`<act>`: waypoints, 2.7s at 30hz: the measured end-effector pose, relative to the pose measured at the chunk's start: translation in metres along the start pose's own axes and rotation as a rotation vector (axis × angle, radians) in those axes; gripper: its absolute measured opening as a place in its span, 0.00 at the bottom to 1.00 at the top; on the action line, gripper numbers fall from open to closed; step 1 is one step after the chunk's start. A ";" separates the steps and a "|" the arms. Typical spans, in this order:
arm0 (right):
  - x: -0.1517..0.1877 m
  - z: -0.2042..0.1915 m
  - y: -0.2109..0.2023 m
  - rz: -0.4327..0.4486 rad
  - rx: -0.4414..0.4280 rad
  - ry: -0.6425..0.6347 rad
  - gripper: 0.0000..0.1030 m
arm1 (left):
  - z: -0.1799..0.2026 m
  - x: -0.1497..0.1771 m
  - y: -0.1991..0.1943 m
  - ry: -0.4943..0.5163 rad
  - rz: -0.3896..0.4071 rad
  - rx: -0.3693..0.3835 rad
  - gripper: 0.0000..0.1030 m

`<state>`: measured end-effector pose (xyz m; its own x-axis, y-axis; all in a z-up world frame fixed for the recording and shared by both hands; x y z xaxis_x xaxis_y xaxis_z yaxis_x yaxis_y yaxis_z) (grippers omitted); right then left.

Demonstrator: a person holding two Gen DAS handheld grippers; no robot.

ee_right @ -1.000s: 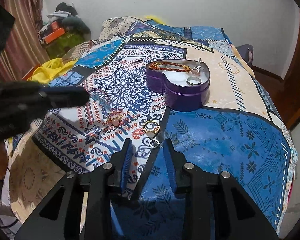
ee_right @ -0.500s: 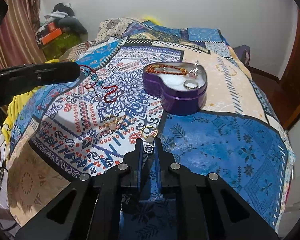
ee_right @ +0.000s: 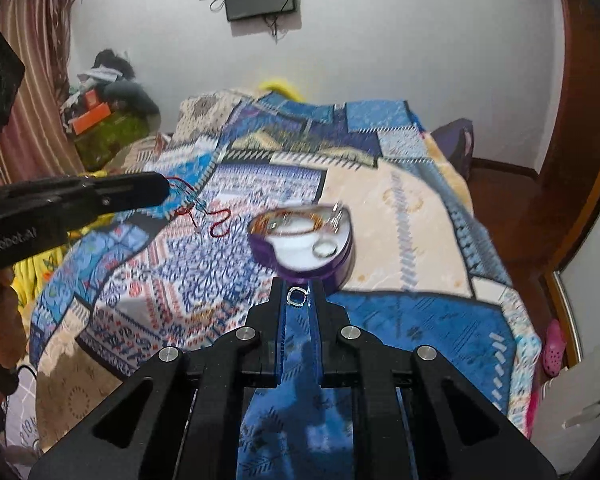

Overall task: Organize jewelry
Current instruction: 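Release the small ring into the tin with the right tool while the left tool lowers the strand, then carry the red beaded strand into the tin with the left tool and release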

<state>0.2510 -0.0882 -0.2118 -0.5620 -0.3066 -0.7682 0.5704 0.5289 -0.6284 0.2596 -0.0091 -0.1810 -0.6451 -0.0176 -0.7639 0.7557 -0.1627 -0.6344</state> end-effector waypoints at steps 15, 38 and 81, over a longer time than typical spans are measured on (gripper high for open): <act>-0.032 0.007 0.004 0.066 -0.015 0.011 0.09 | 0.004 -0.024 0.024 0.017 0.018 0.000 0.03; -0.012 0.016 0.023 0.005 -0.040 0.034 0.09 | -0.015 0.077 0.096 0.021 -0.345 0.011 0.43; -0.020 0.014 0.056 -0.042 -0.071 0.020 0.09 | -0.007 -0.019 0.087 0.017 -0.118 0.027 0.13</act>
<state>0.3025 -0.0632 -0.2338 -0.5965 -0.3144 -0.7384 0.5028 0.5708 -0.6492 0.3388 -0.0156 -0.2223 -0.7273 0.0203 -0.6860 0.6709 -0.1895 -0.7169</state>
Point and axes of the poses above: each gripper's, at about its wrist camera, not at the fingertips, and y roughly the way its jaws point, z to its right, x to its underside, the point moved 9 cm from there along y, roughly the way its jaws point, and after that the axes turned 3 degrees about -x, right-handed, at the moved point
